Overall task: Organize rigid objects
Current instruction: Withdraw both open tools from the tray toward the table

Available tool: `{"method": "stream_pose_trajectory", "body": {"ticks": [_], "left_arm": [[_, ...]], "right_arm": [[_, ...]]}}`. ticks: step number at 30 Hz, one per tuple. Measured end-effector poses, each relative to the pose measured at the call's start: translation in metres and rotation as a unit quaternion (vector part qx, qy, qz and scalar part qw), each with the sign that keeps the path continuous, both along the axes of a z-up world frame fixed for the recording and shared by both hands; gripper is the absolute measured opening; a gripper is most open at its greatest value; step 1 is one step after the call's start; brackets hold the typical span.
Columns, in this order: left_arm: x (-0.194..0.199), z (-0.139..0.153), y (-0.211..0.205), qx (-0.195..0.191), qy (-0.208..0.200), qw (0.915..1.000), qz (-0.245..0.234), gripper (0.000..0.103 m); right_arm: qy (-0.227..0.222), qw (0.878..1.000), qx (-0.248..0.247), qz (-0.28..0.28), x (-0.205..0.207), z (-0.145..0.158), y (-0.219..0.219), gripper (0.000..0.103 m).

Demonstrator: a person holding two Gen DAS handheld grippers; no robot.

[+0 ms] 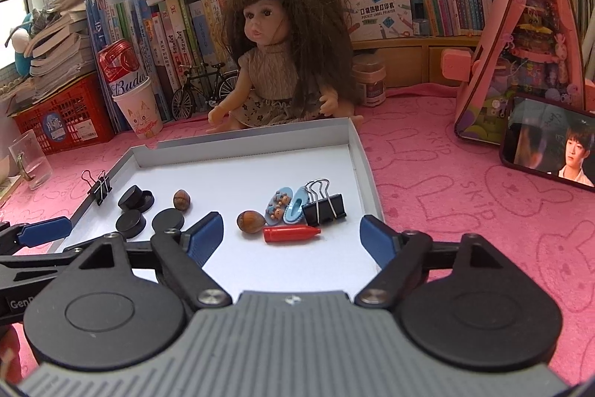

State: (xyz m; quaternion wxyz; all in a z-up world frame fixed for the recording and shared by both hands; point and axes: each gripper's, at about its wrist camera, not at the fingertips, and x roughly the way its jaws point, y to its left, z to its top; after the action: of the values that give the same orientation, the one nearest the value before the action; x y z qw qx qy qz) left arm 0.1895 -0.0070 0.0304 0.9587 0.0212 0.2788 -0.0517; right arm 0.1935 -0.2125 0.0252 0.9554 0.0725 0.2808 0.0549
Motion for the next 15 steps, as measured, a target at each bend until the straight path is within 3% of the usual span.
{"method": "stream_pose_trajectory", "body": {"ticks": [15], "left_arm": [[-0.044,0.009,-0.002,-0.001,-0.012,0.9994,-0.032,0.078]], "right_arm": [[-0.039,0.997,-0.056,0.029,-0.038,0.009,0.009,0.098]]}}
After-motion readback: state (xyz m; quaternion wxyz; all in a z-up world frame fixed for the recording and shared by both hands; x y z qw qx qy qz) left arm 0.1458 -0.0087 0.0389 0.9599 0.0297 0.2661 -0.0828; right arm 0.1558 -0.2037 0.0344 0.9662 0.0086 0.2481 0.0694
